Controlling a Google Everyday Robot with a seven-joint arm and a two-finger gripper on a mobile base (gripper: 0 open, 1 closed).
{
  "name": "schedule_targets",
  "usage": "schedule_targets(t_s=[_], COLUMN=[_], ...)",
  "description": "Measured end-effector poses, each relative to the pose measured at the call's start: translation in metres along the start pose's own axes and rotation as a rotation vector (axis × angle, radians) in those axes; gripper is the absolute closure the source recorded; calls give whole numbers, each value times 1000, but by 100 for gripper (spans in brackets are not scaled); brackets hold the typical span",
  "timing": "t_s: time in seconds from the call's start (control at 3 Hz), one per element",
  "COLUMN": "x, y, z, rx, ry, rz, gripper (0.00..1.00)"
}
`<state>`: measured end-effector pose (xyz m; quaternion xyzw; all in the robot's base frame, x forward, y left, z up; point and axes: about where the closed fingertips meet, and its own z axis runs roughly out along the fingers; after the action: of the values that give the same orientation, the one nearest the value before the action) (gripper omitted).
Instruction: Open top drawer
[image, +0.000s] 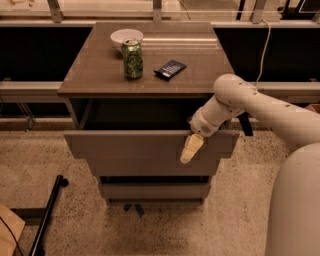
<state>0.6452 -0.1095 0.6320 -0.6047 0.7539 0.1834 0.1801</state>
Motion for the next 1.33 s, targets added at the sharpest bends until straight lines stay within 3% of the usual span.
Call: schedule_targets(t_s=[1.33], x=[1], y=[2], z=[-2], rx=[-13], ry=[4], rz=[20], gripper=[94])
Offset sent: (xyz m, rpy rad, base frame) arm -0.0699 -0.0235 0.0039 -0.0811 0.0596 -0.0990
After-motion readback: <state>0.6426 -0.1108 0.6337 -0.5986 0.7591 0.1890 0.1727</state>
